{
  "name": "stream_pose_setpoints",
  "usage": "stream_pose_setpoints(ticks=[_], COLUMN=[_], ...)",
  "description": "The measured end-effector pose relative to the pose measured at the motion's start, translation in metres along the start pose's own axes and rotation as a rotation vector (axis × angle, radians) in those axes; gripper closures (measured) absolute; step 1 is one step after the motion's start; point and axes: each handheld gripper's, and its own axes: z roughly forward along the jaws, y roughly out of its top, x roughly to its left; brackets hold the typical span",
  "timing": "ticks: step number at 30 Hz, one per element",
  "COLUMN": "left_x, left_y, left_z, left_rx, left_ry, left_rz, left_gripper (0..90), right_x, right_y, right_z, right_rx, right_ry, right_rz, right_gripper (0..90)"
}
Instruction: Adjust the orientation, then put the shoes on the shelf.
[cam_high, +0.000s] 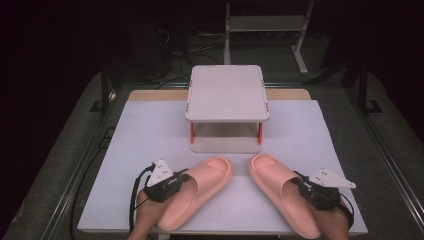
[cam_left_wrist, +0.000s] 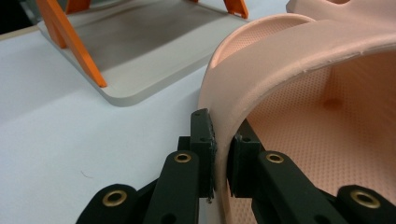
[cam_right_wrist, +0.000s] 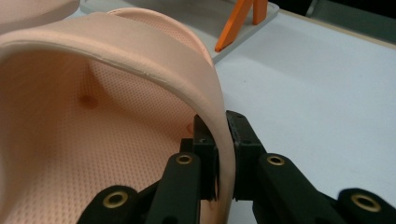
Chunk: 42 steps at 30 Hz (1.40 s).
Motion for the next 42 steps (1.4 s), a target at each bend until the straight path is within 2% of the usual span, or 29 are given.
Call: stream_pose_setpoints(ticks=[11, 17, 32, 42], left_x=[0.009, 0.008, 0.008, 0.008], left_y=[0.005, 0.009, 0.016, 0.023], left_z=[-0.017, -0.023, -0.034, -0.044], left_rx=[-0.077, -0.109, -0.147, -0.195], left_ry=[0.005, 0.018, 0.031, 0.046], left_rz=[-0.046, -0.036, -0.025, -0.031], left_gripper=[82.5, 82.4, 82.4, 82.4], right_x=[0.0, 0.002, 0.001, 0.011], right_y=[0.004, 0.007, 0.01, 0.023], right_z=[-0.012, -0.017, -0.026, -0.033], right_rx=[-0.071, -0.113, -0.163, -0.218], right_ry=[-0.012, -0.019, -0.034, -0.062], right_rz=[0.026, 0.031, 0.054, 0.02], right_gripper=[82.8, 82.8, 82.8, 82.8])
